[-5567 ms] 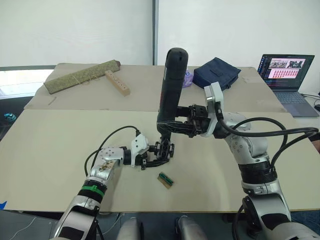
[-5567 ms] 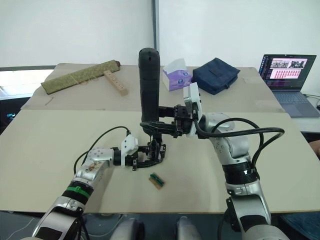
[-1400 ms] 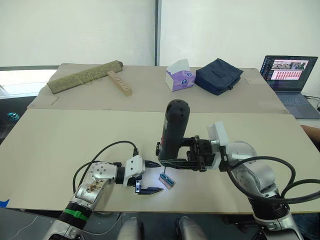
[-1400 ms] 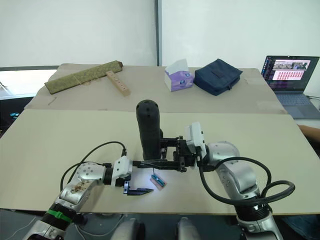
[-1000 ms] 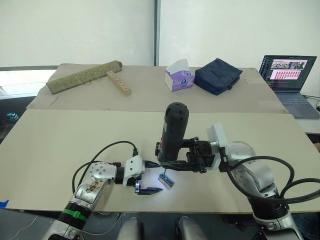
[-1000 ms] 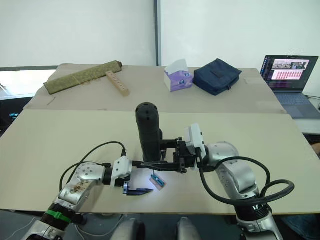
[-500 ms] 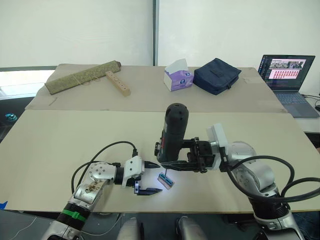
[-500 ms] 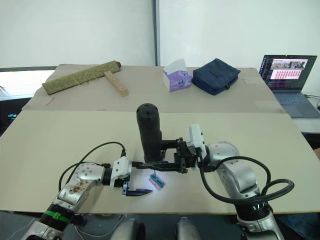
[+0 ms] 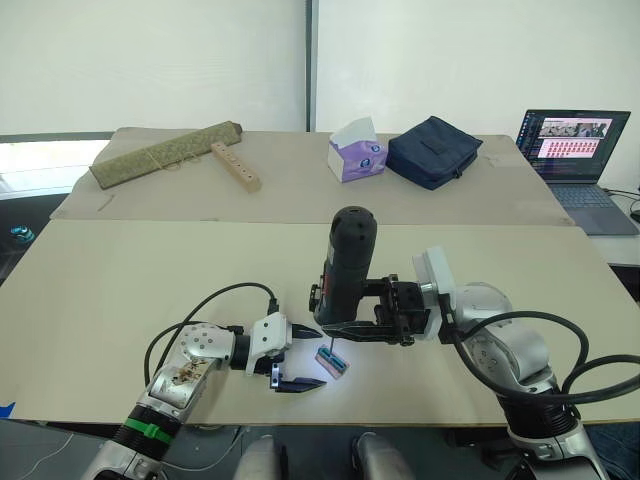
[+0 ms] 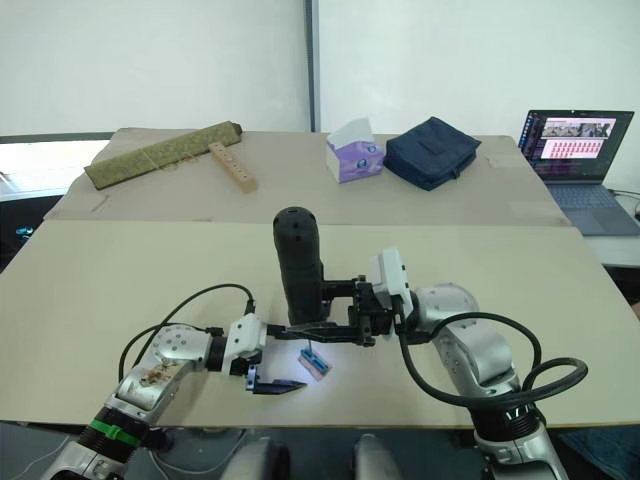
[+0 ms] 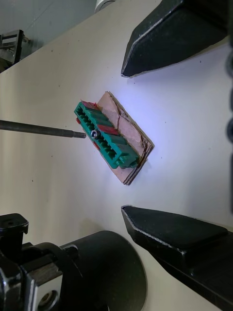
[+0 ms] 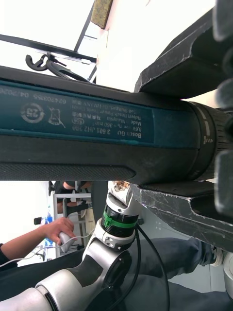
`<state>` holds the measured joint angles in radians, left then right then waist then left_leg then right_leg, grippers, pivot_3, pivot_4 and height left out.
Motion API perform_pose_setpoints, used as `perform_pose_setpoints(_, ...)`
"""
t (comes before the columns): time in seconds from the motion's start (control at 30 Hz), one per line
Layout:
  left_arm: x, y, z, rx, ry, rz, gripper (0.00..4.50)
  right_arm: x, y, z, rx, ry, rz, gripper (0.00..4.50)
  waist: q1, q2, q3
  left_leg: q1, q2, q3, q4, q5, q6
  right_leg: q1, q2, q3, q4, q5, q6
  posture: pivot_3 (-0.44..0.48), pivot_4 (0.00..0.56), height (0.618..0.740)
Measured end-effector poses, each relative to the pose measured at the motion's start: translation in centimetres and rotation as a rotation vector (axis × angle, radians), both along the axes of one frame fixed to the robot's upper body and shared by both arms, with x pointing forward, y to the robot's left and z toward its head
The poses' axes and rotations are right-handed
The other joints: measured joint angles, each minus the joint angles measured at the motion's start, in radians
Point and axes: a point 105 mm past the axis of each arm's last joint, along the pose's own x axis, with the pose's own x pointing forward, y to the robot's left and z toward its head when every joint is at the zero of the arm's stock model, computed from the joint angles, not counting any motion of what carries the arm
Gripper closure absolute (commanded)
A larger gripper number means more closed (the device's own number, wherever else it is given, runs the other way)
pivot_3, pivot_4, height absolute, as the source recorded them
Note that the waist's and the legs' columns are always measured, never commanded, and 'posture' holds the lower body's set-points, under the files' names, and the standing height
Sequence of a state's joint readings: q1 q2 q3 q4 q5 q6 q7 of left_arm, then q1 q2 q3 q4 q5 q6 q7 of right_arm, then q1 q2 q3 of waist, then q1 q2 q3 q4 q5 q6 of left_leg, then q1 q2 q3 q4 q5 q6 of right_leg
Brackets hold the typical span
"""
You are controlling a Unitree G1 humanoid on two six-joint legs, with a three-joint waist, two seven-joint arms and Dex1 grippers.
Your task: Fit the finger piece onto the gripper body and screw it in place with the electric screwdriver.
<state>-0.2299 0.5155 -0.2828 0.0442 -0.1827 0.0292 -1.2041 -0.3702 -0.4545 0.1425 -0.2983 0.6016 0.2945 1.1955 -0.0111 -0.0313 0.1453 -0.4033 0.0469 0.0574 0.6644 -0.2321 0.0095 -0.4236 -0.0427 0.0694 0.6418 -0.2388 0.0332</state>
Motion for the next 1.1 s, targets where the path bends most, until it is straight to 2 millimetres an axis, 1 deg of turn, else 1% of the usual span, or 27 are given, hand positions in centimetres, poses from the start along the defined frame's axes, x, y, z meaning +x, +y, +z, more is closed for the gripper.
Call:
perform_pose_setpoints(0.27, 0.01, 0.02, -0.08, -0.003, -0.007, -0.002, 0.06, 0.25, -0.09, -0.29, -0.009, 0.009, -0.011, 2.57, 0.0, 0.0, 0.0, 0.0, 0.0, 0.0, 0.0, 0.0, 0.0, 0.0, 0.0, 0.0, 0.0, 0.0, 0.0, 0.0, 0.15, 0.74)
perform_pose_setpoints(1.1, 0.0, 0.09, -0.29, -0.018, -0.027, -0.006, 0.06, 0.22, -0.03, -0.3, -0.008, 0.011, -0.008, 2.57, 0.0, 0.0, 0.0, 0.003, 0.0, 0.0, 0.0, 0.0, 0.0, 0.002, 0.0, 0.0, 0.001, 0.0, 0.0, 0.0, 0.15, 0.74)
